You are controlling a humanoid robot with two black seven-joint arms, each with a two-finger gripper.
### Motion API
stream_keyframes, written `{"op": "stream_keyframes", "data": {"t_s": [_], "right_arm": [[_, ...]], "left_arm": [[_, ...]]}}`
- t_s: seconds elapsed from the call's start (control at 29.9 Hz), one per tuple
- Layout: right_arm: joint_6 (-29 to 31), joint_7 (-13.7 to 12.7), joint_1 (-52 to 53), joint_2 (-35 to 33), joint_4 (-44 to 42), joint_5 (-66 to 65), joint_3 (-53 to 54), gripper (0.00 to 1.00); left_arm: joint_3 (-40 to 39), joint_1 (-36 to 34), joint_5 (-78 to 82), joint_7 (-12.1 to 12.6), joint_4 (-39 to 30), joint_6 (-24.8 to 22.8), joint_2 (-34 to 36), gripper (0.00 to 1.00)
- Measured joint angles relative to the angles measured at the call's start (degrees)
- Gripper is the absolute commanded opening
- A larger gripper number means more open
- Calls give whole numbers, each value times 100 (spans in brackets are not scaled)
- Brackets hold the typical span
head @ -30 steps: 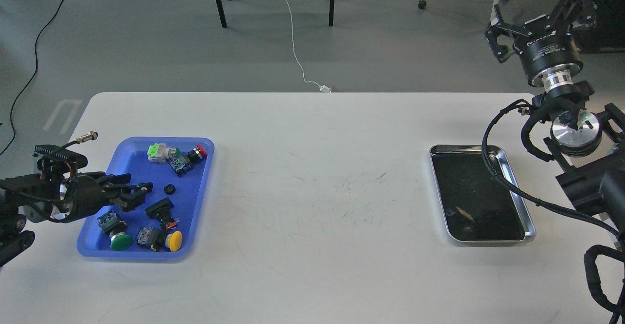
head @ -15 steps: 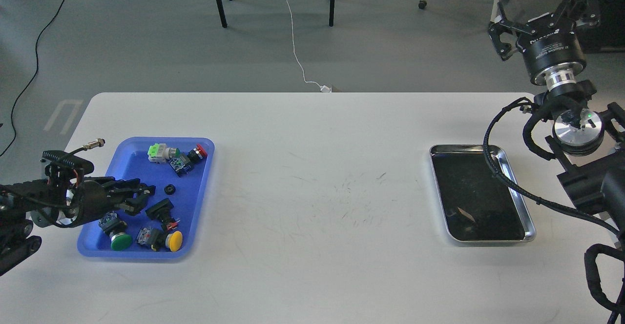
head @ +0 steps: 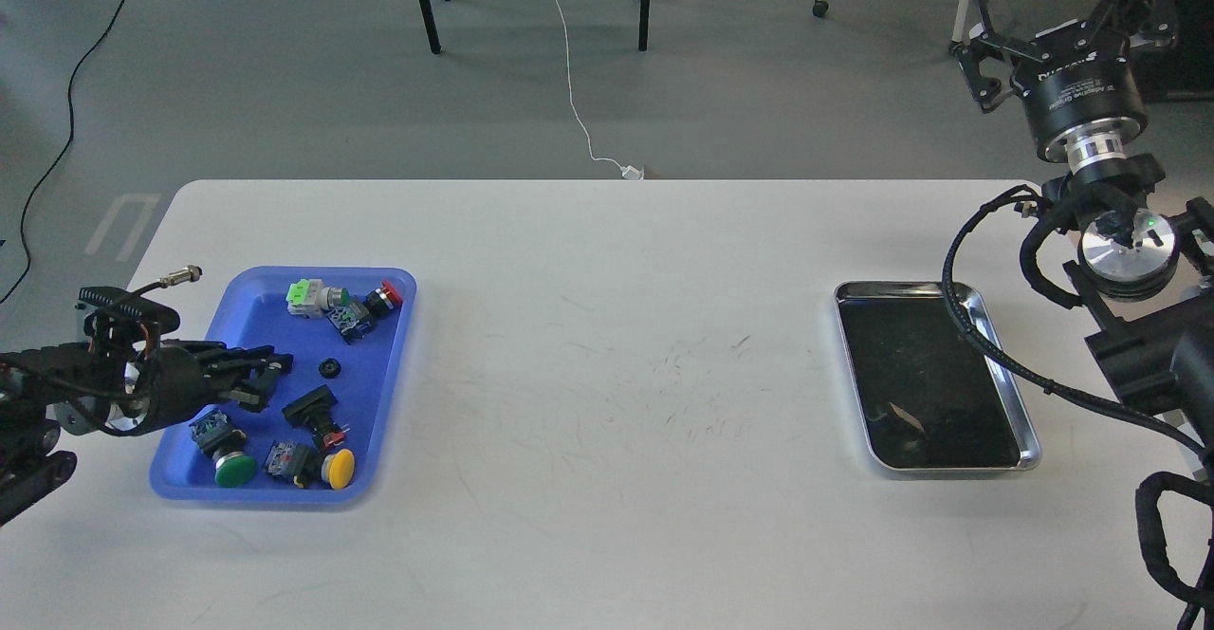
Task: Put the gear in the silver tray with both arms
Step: 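Lift the black gear and carry it toward the table center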
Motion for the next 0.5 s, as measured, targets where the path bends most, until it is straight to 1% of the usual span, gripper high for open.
{"op": "stream_keyframes", "data": {"t_s": [0.13, 0.3, 0.4, 0.5], "right_arm": [[-40, -1, 1, -215, 251, -6, -22, 99], [-48, -18, -1, -499, 435, -9, -78, 99], [-50, -38, -1, -618, 499, -9, -86, 99], [-52, -63, 33, -710, 567, -9, -115, 99]], "left_arm": [[-46, -250, -64, 9, -979, -25, 437, 13], [-68, -853, -70, 96, -1749, -45, 481, 12], [-39, -1316, -69, 132, -2072, -189, 212, 12], [1, -1721, 18, 247, -2142, -545, -440, 12]]}}
